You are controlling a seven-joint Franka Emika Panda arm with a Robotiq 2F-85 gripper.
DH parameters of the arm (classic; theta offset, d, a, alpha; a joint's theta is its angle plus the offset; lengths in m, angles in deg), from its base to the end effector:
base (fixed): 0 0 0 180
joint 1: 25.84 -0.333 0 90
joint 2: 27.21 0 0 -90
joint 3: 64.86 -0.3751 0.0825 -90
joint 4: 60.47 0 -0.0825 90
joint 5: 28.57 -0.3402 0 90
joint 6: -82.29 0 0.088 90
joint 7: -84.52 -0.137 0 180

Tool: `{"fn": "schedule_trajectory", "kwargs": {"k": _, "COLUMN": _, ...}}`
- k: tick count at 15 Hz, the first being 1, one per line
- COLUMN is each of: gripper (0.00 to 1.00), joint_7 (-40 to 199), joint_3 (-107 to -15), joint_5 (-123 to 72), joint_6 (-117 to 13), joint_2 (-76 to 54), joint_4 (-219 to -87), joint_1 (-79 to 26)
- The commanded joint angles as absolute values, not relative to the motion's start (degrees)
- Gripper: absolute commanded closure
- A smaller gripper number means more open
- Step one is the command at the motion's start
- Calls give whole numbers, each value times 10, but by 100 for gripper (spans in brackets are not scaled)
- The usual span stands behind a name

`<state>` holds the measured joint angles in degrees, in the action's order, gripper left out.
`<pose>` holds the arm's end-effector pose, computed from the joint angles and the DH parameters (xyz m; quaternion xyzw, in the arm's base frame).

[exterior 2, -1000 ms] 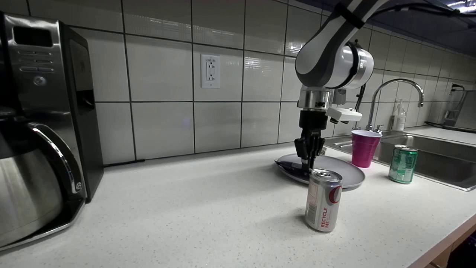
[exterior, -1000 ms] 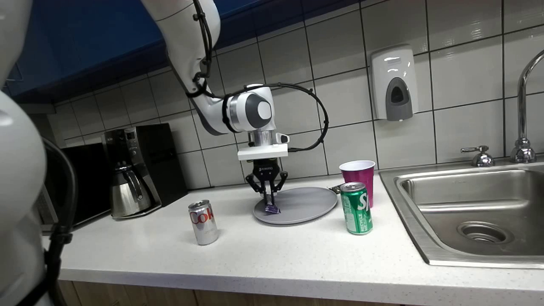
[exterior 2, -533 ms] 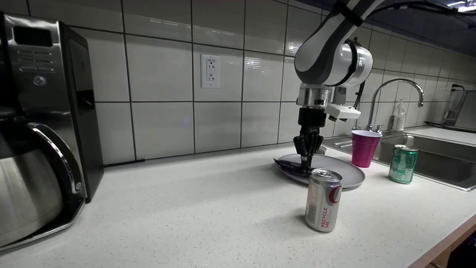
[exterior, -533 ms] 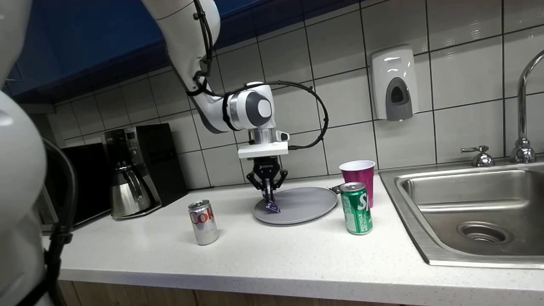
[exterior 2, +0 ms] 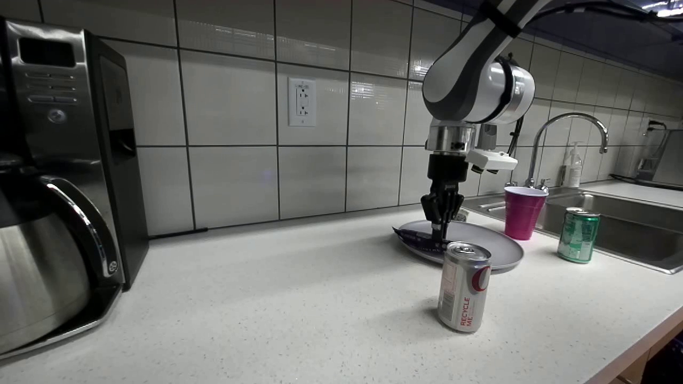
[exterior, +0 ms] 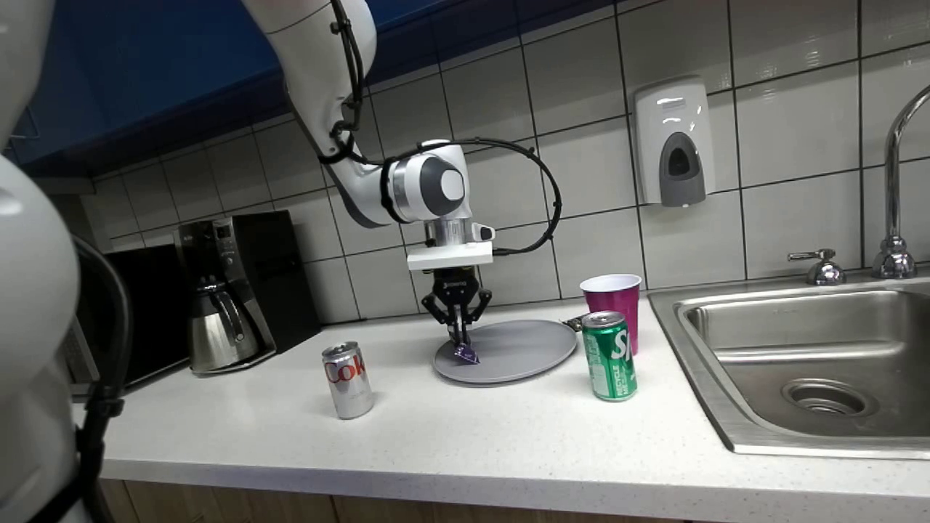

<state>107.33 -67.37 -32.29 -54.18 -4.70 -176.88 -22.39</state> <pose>0.5876 -0.0092 0.3054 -0.9857 -0.1645 0.0147 0.0340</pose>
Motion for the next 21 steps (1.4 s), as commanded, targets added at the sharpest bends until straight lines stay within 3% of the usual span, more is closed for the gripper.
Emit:
{"fn": "schedule_trajectory", "kwargs": {"k": 1, "gripper": 98, "joint_7": 1083, "joint_3": -681, "joint_5": -318, "joint_6": -529, "joint_2": -62, "joint_4": -1769, "joint_1": -217}}
{"fn": "schedule_trajectory", "kwargs": {"k": 21, "gripper": 98, "joint_7": 1094, "joint_3": -697, "joint_5": -312, "joint_6": -520, "joint_2": -62, "joint_4": -1725, "joint_1": -234}}
